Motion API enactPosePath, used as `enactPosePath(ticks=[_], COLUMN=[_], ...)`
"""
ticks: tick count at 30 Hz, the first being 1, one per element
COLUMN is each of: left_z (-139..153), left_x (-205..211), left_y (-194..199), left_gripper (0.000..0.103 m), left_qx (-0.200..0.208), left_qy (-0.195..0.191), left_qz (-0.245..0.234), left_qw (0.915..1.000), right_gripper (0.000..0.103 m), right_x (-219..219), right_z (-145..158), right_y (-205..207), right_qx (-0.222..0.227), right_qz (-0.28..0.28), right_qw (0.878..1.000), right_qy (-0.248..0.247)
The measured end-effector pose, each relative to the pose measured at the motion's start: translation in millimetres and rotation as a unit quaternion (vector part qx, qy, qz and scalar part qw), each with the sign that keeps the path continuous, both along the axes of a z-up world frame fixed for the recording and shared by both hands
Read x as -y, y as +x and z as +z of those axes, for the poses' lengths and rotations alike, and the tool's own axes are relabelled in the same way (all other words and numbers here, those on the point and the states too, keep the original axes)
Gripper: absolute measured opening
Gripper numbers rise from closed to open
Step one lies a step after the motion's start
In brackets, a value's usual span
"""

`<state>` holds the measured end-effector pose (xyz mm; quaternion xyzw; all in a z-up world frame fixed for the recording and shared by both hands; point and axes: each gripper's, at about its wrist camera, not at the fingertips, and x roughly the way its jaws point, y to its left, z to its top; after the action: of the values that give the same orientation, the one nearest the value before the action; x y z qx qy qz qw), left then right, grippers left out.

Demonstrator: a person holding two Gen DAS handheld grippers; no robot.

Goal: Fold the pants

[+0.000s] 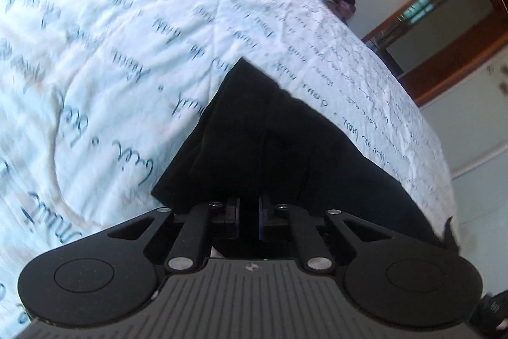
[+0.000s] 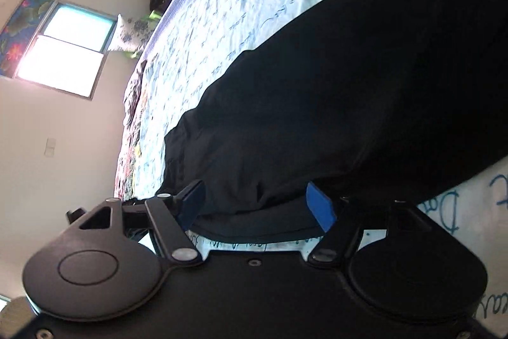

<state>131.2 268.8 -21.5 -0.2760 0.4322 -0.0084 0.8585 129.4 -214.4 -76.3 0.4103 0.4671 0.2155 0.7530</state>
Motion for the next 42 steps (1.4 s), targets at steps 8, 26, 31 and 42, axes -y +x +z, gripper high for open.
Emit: enactPosePath(ticks=[8,26,31,42], left_z=[31,24,29,-6], left_x=[10,-2,-10,-11], left_y=[-12,-9,-15,-26], left_gripper=[0.009,0.009,0.009,0.028], left_qx=[0.043,0.027,0.031,-0.008], left_qy=[0.015,-0.007,-0.007,0.051], left_qz=[-0.019,-0.027,-0.028,-0.063], left_qw=[0.9988,0.9993,0.9991,0.9967], right_gripper=[0.072,0.005,0.005,0.015], right_x=[14,22,22,25], right_z=[-15,-35,10,-32], right_y=[-6,-3,-16,-53], right_qx=[-0.043,-0.082,0.022,-0.022], right_qz=[-0.031,-0.111,-0.089,-0.091], right_qw=[0.998,0.99,0.995,0.995], right_qy=[0.044,0.044,0.028,0.031])
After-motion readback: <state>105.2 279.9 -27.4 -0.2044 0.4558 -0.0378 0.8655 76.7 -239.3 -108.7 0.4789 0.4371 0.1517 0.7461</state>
